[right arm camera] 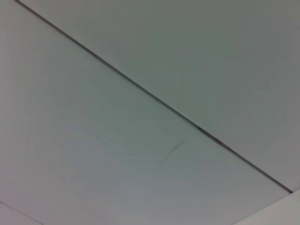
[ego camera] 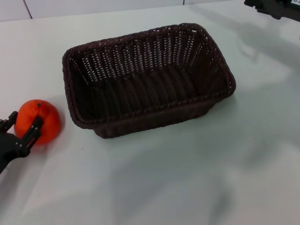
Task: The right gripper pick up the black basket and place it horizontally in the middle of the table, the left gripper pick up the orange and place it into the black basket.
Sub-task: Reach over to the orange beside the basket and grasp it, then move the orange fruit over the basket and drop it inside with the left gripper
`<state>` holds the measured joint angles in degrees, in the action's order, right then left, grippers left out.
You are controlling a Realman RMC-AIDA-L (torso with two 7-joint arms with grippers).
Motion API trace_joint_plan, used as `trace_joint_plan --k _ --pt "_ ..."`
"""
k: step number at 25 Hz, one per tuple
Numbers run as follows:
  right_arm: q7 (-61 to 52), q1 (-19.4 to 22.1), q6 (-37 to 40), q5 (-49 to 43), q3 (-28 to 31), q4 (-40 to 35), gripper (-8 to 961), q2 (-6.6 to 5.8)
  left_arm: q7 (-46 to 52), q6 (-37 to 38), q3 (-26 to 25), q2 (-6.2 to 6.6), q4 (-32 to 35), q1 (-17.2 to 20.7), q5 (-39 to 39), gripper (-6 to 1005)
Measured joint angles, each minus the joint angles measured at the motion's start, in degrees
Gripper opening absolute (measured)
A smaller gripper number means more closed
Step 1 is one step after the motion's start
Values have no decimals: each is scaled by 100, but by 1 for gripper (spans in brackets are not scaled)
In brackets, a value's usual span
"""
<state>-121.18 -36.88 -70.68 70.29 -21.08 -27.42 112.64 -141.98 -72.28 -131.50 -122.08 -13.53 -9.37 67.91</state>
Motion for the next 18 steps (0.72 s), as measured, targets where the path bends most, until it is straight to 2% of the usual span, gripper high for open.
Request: trace_joint_plan --k 12,15,18 --pt "182 60 30 86 34 76 891 23 180 -10 -74 -95 -114 -48 -35 438" --pt "246 59 37 118 33 85 891 28 266 -328 -162 -101 -130 -13 -40 353" --pt "310 59 41 200 34 88 892 52 501 -1010 -466 -88 -132 21 -44 302"
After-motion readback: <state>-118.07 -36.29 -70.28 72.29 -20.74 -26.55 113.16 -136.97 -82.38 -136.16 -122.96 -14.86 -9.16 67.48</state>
